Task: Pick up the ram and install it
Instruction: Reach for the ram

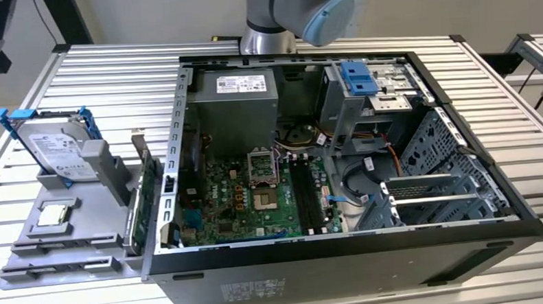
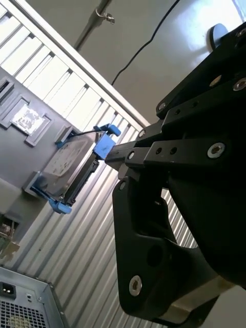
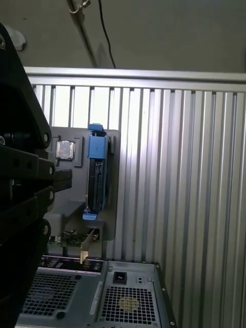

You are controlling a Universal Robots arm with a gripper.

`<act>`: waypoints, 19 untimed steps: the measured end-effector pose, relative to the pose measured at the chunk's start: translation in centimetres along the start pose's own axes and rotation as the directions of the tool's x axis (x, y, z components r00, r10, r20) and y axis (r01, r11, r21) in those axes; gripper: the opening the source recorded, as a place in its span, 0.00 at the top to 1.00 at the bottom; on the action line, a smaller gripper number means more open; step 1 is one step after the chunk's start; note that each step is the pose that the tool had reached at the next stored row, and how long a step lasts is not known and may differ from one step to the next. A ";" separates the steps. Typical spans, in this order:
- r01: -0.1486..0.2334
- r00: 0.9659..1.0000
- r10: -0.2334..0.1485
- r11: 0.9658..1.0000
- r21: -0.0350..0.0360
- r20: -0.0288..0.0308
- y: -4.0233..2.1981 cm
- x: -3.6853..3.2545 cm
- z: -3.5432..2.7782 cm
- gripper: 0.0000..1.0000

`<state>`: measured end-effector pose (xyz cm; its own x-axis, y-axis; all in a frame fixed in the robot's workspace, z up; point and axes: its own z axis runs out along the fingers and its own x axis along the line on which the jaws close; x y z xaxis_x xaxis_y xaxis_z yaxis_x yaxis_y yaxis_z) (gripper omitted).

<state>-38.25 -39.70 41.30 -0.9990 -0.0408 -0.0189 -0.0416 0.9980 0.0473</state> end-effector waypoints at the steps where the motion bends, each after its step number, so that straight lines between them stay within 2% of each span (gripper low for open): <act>1: 0.001 1.000 -0.001 1.000 0.000 0.000 0.01 0.17 0.01 1.00; 14: 0.002 1.000 -0.002 1.000 0.000 0.000 0.00 0.26 0.01 1.00; 19: 0.002 1.000 -0.002 1.000 0.000 0.000 -0.42 0.47 0.02 1.00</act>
<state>-38.70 -40.13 41.25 -0.9989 -0.0433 -0.0190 -0.0441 0.9979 0.0472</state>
